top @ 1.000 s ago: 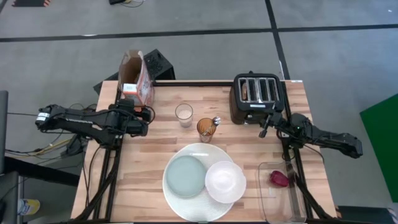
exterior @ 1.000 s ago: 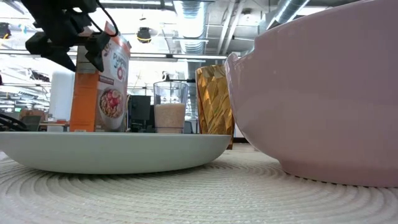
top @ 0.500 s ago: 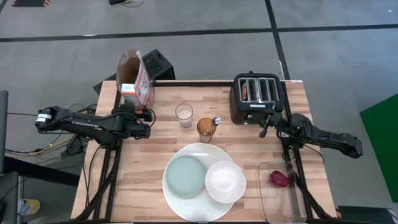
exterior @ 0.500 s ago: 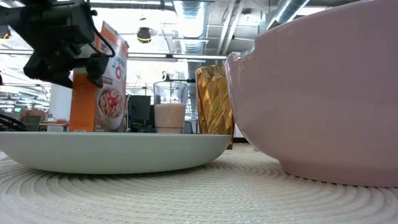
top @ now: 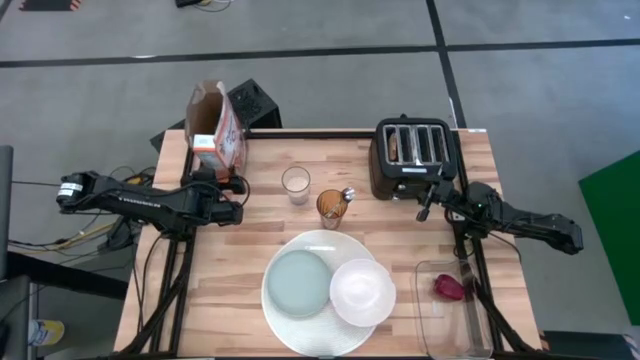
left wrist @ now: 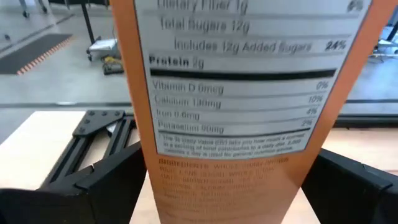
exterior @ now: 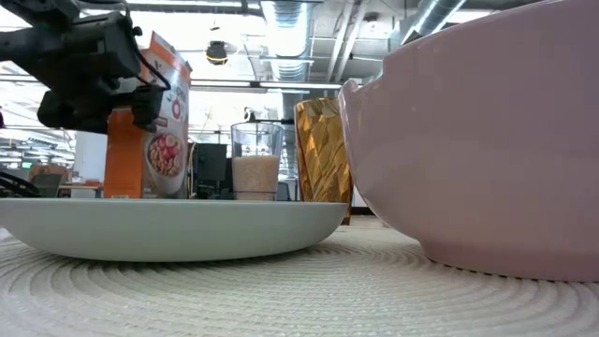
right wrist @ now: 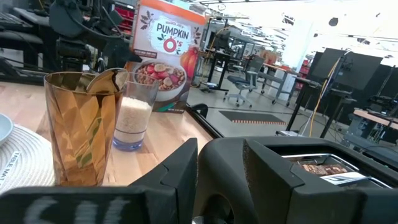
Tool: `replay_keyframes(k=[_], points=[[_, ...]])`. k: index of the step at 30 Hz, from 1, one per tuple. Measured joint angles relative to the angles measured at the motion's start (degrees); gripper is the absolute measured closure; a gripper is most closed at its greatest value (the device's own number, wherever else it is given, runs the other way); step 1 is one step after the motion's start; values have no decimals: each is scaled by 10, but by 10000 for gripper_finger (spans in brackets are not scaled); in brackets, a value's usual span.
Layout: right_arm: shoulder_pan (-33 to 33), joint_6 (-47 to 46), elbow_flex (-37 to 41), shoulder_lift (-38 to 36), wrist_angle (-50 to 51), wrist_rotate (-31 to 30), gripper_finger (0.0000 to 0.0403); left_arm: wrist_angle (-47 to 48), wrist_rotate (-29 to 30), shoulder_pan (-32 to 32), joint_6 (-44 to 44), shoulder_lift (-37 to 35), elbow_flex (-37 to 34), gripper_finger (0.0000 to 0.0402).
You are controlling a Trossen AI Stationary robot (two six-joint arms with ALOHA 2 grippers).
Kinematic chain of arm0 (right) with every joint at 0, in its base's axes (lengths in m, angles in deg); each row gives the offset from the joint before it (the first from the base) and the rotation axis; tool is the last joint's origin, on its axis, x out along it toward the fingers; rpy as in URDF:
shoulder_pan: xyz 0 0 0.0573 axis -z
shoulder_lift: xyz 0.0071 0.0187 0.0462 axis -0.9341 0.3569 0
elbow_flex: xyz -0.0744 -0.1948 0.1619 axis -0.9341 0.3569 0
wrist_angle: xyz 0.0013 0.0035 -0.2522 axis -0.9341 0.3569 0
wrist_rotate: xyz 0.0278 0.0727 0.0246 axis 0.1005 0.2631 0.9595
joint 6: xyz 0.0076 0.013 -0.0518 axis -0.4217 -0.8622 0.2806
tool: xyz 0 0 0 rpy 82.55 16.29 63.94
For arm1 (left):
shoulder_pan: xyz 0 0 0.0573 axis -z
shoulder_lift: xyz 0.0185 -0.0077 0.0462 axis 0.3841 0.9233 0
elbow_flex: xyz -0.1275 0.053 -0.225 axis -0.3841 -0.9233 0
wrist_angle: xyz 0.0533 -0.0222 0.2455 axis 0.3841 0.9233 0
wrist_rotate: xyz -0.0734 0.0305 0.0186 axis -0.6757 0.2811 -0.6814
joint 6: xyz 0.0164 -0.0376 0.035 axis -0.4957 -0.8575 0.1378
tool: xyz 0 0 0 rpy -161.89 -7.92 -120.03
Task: Arrange a breakfast setting
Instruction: Pour the cereal from the cereal box into the white bowl
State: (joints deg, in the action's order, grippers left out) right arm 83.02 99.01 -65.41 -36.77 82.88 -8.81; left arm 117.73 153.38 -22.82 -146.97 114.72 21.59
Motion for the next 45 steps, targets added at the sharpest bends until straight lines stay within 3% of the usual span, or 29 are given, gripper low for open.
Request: replay_keyframes(k=[11, 27, 36, 45], points=[[0, 0, 0, 0, 0, 0, 252, -13, 34, -15, 17, 0, 0, 48], [0, 0, 0, 0, 0, 0, 252, -28, 34, -19, 42, 0, 0, 191], [0, 0, 0, 0, 0, 0, 252, -25, 29, 11, 76, 0, 8, 204], [0, 0, 0, 0, 0, 0, 252, -21, 1, 33, 200, -33, 56, 205]])
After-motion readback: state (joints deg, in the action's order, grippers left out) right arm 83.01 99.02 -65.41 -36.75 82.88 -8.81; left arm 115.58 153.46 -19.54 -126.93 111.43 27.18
